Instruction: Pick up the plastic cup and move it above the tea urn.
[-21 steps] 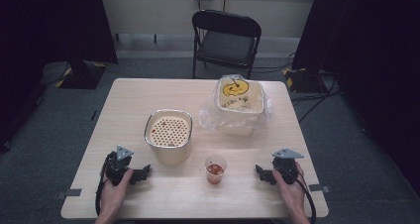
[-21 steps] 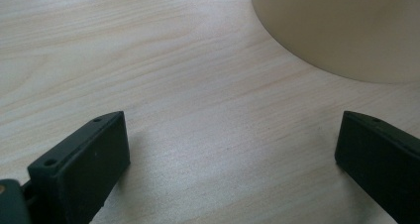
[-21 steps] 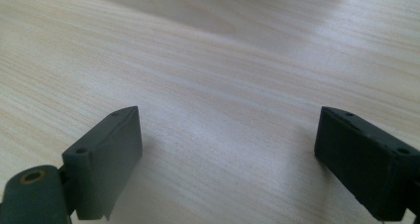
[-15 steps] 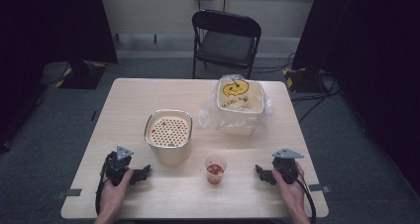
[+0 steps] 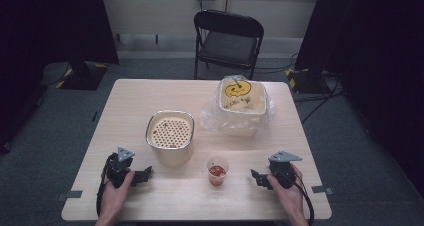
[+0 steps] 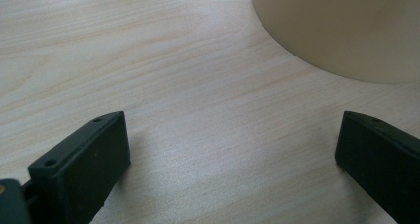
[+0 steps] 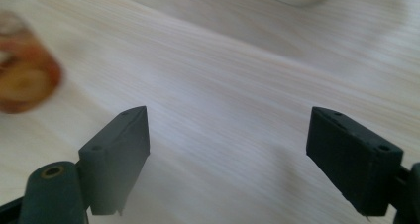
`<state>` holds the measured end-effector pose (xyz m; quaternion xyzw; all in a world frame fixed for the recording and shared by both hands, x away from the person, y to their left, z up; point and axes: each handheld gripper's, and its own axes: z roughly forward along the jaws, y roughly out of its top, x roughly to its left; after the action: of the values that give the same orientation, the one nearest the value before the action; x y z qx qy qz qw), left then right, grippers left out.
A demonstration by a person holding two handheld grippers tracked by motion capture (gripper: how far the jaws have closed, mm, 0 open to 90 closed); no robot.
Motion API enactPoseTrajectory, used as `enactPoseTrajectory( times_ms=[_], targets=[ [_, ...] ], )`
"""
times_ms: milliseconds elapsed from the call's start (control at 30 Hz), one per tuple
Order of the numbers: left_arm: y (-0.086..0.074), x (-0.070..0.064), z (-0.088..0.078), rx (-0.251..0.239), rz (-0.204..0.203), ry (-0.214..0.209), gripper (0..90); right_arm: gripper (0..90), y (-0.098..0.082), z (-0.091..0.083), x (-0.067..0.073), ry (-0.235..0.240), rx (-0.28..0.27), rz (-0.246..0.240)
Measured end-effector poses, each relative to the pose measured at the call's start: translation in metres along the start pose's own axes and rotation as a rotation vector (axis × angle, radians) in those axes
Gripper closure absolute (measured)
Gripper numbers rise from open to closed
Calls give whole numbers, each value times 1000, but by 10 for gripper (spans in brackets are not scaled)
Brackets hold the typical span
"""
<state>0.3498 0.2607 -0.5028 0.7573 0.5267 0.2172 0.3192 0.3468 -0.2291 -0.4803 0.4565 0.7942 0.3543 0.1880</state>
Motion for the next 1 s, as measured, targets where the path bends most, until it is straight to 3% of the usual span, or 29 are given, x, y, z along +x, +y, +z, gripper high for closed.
enactPoseTrajectory(
  times_ms=[33, 167, 200, 267, 467, 500, 600, 633, 767, 1000],
  targets=[
    [0, 0, 0, 0, 0, 0, 0, 163, 0, 0, 0, 0, 0, 0],
    [0, 0, 0, -1, -2, 0, 0, 213, 7, -5, 21, 110, -23, -38],
    [0, 0, 0, -1, -2, 0, 0, 213, 7, -5, 21, 110, -23, -38],
    [0, 0, 0, -1, 1, -1, 0, 224, 9, -7, 32, 158, -28, -61],
    [0, 0, 0, -1, 1, -1, 0, 238, 7, -9, 51, 221, -11, -113],
    [0, 0, 0, -1, 1, 0, 0, 239, 7, -9, 62, 263, -10, -130],
    [0, 0, 0, -1, 1, 0, 0, 231, 9, -8, 70, 277, -12, -145],
    [0, 0, 0, -1, 1, -1, 0, 224, 13, -4, 78, 302, -19, -164],
    [0, 0, 0, -1, 1, -1, 0, 225, 20, 1, 84, 341, -29, -163],
    [0, 0, 0, -1, 1, 0, 0, 246, 37, 22, 96, 352, -52, -205]
  ],
)
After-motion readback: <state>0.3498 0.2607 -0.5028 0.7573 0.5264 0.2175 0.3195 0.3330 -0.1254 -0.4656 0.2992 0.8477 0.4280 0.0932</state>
